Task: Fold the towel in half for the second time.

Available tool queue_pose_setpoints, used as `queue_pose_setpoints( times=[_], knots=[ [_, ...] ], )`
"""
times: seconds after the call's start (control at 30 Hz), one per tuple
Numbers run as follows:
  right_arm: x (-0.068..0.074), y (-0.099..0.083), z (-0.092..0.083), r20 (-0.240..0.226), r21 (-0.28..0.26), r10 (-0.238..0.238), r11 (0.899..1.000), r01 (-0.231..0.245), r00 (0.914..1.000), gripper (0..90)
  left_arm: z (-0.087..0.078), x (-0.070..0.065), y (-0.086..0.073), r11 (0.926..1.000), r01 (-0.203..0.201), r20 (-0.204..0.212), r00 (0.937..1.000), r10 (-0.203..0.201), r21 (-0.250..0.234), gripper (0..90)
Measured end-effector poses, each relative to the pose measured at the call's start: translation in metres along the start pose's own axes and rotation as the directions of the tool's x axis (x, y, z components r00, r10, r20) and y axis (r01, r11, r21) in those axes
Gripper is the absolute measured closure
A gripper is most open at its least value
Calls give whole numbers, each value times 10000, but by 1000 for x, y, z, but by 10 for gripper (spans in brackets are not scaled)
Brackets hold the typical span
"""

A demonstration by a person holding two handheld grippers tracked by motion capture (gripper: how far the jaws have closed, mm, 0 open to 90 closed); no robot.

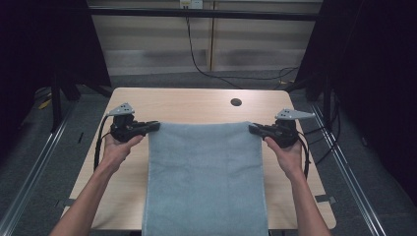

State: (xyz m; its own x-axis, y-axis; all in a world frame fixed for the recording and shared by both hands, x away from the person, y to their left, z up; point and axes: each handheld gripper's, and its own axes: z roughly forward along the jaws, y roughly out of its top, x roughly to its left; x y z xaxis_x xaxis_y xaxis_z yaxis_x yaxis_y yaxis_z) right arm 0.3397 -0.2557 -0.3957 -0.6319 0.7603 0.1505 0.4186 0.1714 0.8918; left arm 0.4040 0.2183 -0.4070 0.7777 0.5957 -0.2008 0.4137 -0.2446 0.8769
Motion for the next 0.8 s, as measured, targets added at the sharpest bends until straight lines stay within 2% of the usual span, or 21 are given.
queue_pose_setpoints(
  times=[0.07,0.23,0.27,0.3,0.33,0.4,0.47,0.5,0.6,0.67,0.73,0.8],
  knots=[
    [-8,9,6,141,-58,116,9999,-115,9998,827,3,6,8,9999,63,-69,10000,-64,-95,841],
    [-14,23,12,284,-244,120,9996,-113,9995,829,4,13,24,9998,-5,-202,9998,1,-220,841],
    [-16,26,13,303,-372,161,9992,-150,9994,830,3,15,27,9990,155,-188,9997,-163,-425,841],
    [-19,35,14,343,-520,195,9985,-177,9992,830,3,17,36,9988,64,-313,9995,-80,-491,841],
    [-20,37,14,362,-548,195,9983,-175,9992,831,3,17,36,9988,64,-313,9995,-80,-491,841],
    [-22,41,15,421,-602,203,9980,-178,9989,831,2,17,46,9979,24,-398,9992,-50,-650,842],
    [-23,48,15,519,-655,163,9978,-129,9985,831,1,13,51,9977,-221,-425,9989,194,-648,842],
    [-22,52,13,536,-715,80,9974,-42,9985,832,1,11,51,9976,-283,-369,9990,260,-635,842],
    [-21,51,9,510,-838,7,9965,36,9987,831,0,5,43,9969,-518,-246,9984,504,-601,842],
    [-20,46,4,410,-809,8,9967,26,9992,832,-2,1,35,9967,-660,-162,9977,652,-475,842],
    [-16,38,-2,288,-731,-137,9972,158,9995,832,-6,-4,28,9962,-731,30,9973,733,-480,842],
    [-9,28,-9,143,-652,-343,9973,352,9993,831,-14,-13,22,9940,-975,203,9949,986,-494,842]
  ],
)
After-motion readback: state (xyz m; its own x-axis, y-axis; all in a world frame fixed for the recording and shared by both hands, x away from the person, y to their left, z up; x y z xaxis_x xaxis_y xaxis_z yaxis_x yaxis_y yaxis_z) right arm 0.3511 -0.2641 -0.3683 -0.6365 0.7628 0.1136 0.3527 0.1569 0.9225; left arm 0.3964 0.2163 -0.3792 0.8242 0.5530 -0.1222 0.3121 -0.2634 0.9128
